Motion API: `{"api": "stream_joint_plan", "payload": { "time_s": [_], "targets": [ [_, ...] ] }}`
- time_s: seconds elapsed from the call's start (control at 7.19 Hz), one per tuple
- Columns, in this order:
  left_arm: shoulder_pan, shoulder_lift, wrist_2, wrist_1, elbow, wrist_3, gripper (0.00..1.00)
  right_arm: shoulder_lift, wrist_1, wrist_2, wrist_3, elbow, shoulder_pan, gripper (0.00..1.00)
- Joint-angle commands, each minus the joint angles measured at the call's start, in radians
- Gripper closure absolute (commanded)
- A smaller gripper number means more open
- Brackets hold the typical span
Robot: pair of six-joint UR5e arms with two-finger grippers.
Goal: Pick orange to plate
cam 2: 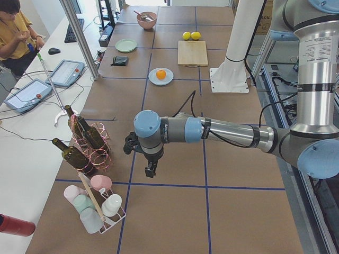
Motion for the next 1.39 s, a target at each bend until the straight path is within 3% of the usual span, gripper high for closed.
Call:
{"api": "stream_joint_plan", "payload": {
  "time_s": [0.0,1.25],
  "targets": [
    [0.001,-0.005,0.009,0.000,0.001,0.000,0.00,-0.003,0.002,0.000,-0.005,0.000,-0.001,0.00],
    [0.001,-0.005,0.007,-0.006,-0.002,-0.002,0.00,-0.029,0.052,-0.008,0.003,0.000,-0.021,0.00]
  ]
}}
